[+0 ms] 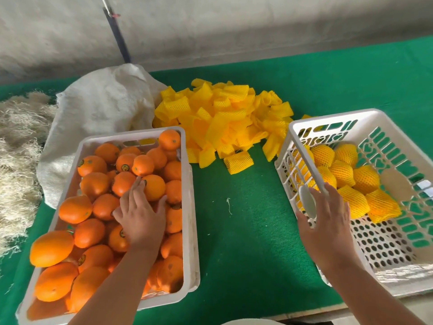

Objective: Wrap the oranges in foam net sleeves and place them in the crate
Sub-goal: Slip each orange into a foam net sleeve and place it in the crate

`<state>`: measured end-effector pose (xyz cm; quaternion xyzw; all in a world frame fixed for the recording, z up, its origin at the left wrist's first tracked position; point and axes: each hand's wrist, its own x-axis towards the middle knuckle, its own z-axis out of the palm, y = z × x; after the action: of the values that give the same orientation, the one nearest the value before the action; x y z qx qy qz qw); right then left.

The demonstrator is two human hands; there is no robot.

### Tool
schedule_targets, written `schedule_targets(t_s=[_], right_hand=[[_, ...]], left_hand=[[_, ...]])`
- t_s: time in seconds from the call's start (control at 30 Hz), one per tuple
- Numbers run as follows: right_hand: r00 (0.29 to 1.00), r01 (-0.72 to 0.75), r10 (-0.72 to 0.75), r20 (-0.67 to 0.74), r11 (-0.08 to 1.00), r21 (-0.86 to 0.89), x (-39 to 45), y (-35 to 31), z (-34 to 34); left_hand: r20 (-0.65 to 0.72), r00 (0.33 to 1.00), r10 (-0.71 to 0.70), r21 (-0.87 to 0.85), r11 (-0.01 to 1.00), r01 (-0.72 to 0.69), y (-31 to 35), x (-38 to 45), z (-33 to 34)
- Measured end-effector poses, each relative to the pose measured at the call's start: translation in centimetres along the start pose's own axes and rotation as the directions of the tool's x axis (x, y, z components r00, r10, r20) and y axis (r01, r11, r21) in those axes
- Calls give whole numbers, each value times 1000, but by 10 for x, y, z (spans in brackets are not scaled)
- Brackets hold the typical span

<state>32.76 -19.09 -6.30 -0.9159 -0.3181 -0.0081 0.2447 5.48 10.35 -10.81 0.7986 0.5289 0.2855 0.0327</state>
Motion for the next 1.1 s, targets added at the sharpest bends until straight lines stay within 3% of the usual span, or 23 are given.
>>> schedule_targets(t_s=[0.13,0.33,0.5,0.73,0.87,1.1], right_hand=[[985,105,-107,139,994,19,21,-22,34],[865,183,-195,462,981,70,70,-56,105],[779,252,-163,606,966,-64,123,-87,168],[724,157,28,690,966,-204,167,-102,228],[743,125,51,668,969,-213,166,-92,235],[841,-23,-8,542,998,52,145,-92,201]], left_hand=[[-69,998,8,35,999,-6,-3,0,12],[-121,993,-1,52,999,7,-12,-2,27],[-136,990,47,105,994,-33,-19,-7,35],[-142,987,76,130,990,-57,-22,-12,40],[-136,989,63,137,990,-44,-26,-13,43],[-124,991,42,138,990,-24,-32,-13,47]])
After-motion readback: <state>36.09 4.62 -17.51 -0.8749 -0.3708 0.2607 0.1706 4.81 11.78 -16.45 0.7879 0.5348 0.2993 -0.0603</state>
